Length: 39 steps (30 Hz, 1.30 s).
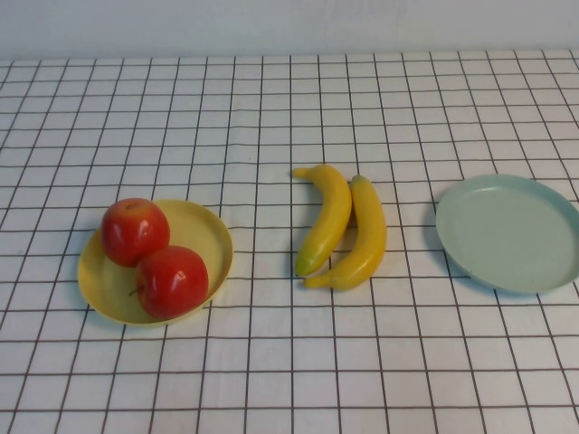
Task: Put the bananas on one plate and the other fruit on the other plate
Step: Put another type of fruit in the right plate
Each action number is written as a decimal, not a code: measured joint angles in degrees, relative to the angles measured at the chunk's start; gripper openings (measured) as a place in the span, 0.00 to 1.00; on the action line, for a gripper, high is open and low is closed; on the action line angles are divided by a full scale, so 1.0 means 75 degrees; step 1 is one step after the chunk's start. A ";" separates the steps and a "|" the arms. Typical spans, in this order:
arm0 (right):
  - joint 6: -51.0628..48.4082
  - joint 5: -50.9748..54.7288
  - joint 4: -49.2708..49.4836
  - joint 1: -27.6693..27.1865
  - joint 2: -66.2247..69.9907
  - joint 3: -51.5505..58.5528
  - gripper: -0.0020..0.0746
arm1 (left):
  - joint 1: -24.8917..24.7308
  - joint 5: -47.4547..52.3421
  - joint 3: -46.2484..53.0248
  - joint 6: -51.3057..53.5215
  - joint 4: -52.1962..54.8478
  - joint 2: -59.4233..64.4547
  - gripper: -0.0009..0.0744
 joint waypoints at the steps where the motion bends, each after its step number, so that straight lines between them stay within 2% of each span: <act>1: 0.0000 0.0478 0.0073 0.0000 0.0270 -0.0347 0.01 | 0.0000 0.0000 0.0000 0.0000 0.0000 0.0000 0.01; 3: -0.0011 0.0852 0.0175 0.0000 0.0743 -0.0730 0.01 | 0.0000 0.0000 0.0000 0.0000 0.0000 0.0000 0.01; 8: -0.0011 -0.0031 0.0398 0.0000 0.1596 -0.0822 0.01 | 0.0000 0.0000 0.0000 0.0000 0.0000 0.0000 0.01; 17: -0.0011 -0.0682 0.1123 0.0000 0.3197 -0.1053 0.01 | 0.0000 0.0000 0.0000 0.0000 0.0000 0.0000 0.01; 20: 0.0044 -0.0316 0.1156 0.0000 0.4118 -0.1650 0.01 | 0.0000 0.0000 0.0000 0.0000 0.0000 0.0000 0.01; 26: 0.0310 0.1568 0.1540 0.0118 0.6680 -0.3304 0.01 | 0.0000 0.0000 0.0000 0.0000 0.0000 0.0000 0.01; 29: 0.0573 0.2053 0.1334 0.0656 0.7887 -0.4026 0.01 | 0.0000 0.0000 0.0000 0.0000 0.0000 0.0000 0.01; 35: 0.2193 0.3138 -0.1082 0.2542 1.0265 -0.5949 0.01 | 0.0000 0.0000 0.0000 0.0000 0.0000 0.0000 0.01; 39: 0.2507 0.3226 -0.1823 0.3100 1.1814 -0.7455 0.01 | 0.0000 0.0000 0.0000 0.0000 0.0000 0.0000 0.01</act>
